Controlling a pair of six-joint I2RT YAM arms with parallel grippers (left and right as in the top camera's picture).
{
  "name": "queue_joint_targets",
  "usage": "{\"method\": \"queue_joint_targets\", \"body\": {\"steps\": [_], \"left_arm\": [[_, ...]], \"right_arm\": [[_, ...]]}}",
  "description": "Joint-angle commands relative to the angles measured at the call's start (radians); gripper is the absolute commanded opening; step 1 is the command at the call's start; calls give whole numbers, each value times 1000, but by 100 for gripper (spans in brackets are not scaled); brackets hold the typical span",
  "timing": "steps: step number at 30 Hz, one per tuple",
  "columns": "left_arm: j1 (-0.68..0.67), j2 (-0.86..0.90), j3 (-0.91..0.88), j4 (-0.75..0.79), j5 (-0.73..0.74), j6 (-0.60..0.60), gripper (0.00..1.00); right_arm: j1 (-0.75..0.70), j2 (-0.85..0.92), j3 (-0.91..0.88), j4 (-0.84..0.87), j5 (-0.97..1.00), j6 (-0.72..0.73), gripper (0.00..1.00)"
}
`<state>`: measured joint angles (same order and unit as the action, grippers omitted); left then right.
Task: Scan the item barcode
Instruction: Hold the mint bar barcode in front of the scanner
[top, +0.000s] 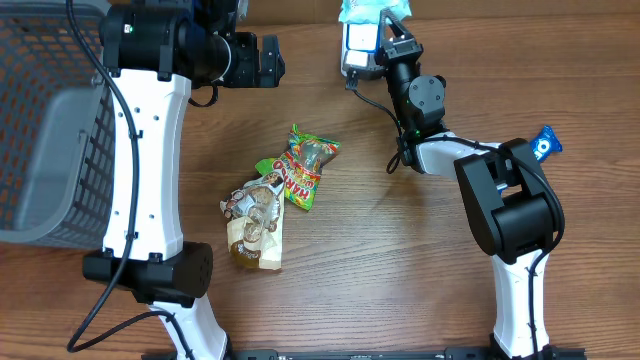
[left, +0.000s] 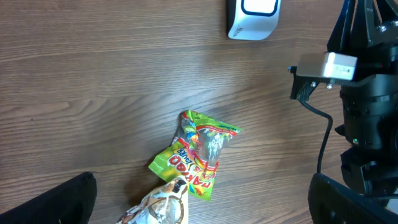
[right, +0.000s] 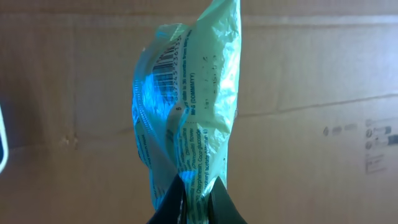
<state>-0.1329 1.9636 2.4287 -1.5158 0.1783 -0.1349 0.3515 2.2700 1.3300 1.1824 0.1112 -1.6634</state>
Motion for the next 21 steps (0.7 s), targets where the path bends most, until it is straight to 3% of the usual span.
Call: {"method": "queue_joint_targets", "body": {"steps": [1, 8, 21], "left_arm": [[2, -9, 8, 2, -5, 8, 100], [2, -9, 8, 2, -5, 8, 100], [2, -9, 8, 2, -5, 8, 100]], "right_arm": [[0, 0, 34, 31, -72, -80, 4], [0, 0, 47, 75, -121, -99, 4], [0, 0, 47, -68, -114, -98, 4]]}}
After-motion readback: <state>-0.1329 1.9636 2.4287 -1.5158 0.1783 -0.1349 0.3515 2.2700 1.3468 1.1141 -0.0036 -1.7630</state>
